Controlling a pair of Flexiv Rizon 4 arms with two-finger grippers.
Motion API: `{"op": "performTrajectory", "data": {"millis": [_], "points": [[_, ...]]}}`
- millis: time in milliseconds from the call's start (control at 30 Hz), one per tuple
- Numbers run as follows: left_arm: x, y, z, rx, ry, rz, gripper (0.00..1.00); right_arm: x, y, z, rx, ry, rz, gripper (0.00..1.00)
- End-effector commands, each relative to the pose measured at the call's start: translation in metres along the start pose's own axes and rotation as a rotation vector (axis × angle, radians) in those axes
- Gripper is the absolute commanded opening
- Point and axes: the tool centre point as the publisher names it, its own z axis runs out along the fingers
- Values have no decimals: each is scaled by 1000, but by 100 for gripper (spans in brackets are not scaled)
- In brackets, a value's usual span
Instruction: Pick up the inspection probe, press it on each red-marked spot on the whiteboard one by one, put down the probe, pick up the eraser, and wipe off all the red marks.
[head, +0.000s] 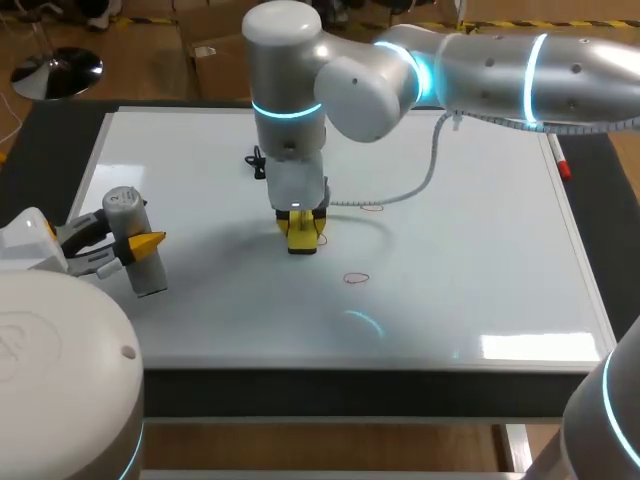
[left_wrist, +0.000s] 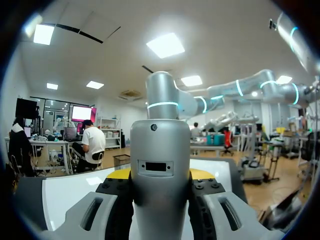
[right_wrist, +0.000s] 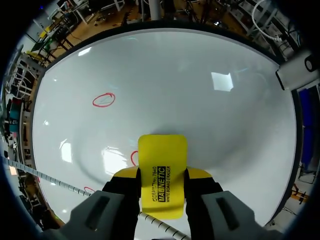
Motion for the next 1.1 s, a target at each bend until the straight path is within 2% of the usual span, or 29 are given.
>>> {"op": "performTrajectory", "data": {"millis": [33,333,500,833,1100], "points": [[1,-2,0,0,-1,0,0,16,2,1,10,-5,13,0],[1,-2,0,0,-1,0,0,45,6,3,8,-2,65,0],[1,-2,0,0,-1,0,0,52,8,-1,13,1,75,0],[1,-2,0,0,-1,0,0,65,7,-28,56,8,57,0],[1,-2,0,0,-1,0,0,95,-3,-38,71,13,78,0]]}}
